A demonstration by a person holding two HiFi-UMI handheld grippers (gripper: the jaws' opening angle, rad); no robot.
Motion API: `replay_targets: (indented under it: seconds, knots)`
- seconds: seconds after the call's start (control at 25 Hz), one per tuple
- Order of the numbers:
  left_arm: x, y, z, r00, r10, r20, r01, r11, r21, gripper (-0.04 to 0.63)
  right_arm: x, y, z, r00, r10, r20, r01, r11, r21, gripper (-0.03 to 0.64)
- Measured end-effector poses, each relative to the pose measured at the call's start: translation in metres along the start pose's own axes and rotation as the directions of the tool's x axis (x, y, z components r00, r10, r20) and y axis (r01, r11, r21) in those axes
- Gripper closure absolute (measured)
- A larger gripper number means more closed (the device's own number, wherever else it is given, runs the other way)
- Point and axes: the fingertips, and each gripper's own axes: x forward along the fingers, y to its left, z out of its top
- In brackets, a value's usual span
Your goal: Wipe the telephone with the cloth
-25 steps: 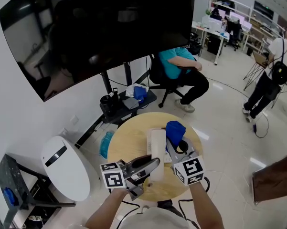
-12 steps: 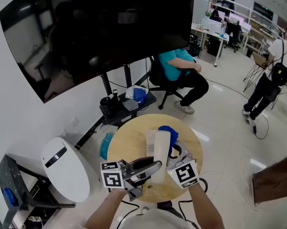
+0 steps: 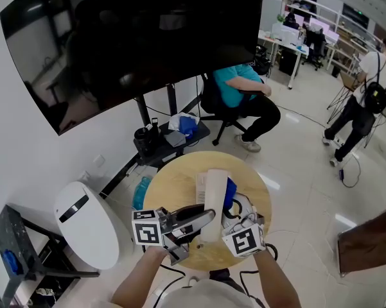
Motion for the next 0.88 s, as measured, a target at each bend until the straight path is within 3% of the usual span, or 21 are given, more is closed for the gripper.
replay_targets:
  seconds: [0.4, 0.88]
  knots:
    - [0.004, 0.008, 0.017, 1.0, 0.013, -0.007, -0.013, 1.0, -0.019, 0.509, -0.006, 0.022, -0.006, 0.999, 0.034, 0.001, -0.034, 0.998, -0.057, 0.555]
    - [0.005, 0.015, 0.038, 0.999, 0.03, 0.024, -0.03, 1.0, -0.006, 0.509, -0.01, 0.047, -0.016, 0.998, 0.065, -0.018, -0.066, 0.997, -0.027, 0.555]
